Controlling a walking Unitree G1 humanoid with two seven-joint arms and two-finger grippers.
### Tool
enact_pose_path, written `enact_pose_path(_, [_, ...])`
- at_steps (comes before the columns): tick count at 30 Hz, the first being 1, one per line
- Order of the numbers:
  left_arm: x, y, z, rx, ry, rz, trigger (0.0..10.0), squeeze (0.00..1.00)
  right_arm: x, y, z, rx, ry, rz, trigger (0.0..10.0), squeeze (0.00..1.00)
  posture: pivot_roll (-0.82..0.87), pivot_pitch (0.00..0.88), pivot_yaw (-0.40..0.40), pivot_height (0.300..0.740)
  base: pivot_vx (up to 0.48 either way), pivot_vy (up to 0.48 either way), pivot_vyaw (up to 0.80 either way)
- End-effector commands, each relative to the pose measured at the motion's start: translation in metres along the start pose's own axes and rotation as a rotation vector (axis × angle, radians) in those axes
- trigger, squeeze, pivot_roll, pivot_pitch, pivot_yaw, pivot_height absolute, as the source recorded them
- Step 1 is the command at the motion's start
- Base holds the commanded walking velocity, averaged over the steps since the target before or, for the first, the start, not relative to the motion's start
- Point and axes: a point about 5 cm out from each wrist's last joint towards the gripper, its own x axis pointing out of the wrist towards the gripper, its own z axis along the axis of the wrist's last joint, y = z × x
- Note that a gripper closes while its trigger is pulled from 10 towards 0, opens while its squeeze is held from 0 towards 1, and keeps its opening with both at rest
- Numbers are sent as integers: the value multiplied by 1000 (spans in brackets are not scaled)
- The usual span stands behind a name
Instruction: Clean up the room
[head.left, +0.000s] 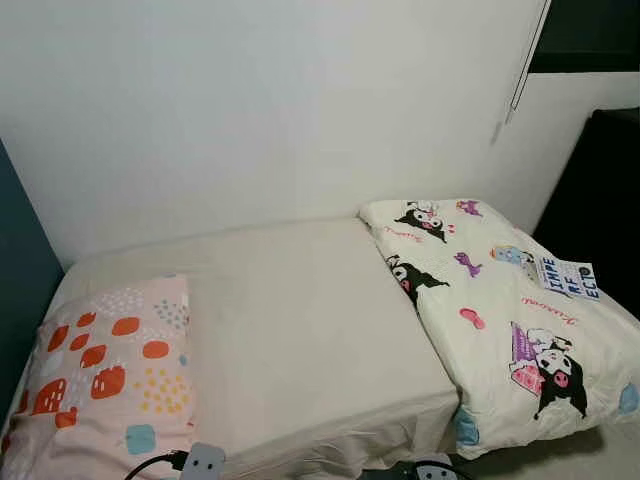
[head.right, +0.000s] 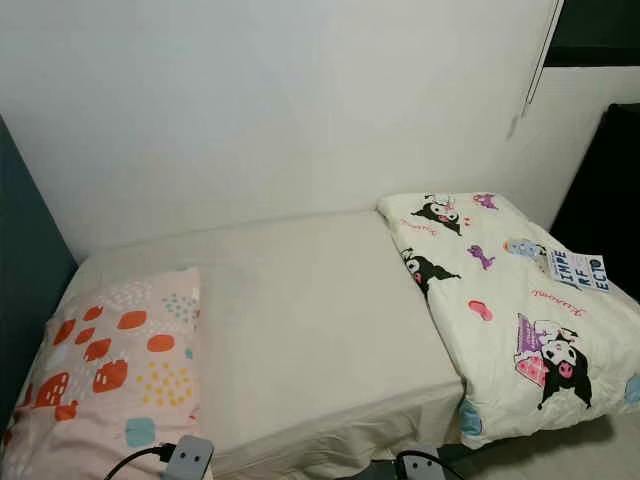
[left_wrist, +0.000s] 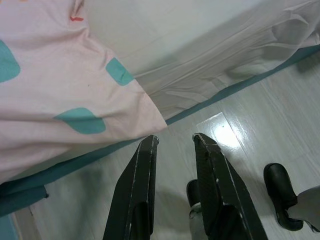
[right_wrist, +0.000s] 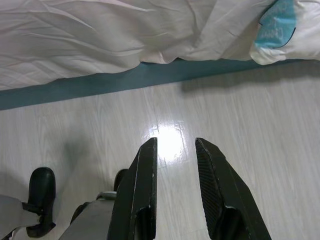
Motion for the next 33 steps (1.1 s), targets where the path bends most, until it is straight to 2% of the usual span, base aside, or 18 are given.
enact_pose_path(1, [-2,1,-6,-5,23,4,10000,0,0,2,0,-2,9,3,10000,0,3,76,-33,740,0,0,0])
enact_pose_path(22, [-4,4,-8,8,19,5,10000,0,-3,7,-9,-14,30,23,10000,0,24,40,-49,740,0,0,0])
enact_pose_path(33, [-5,0,-9,13,15,-5,10000,0,-3,10,-9,-31,30,35,10000,0,26,21,-59,740,0,0,0])
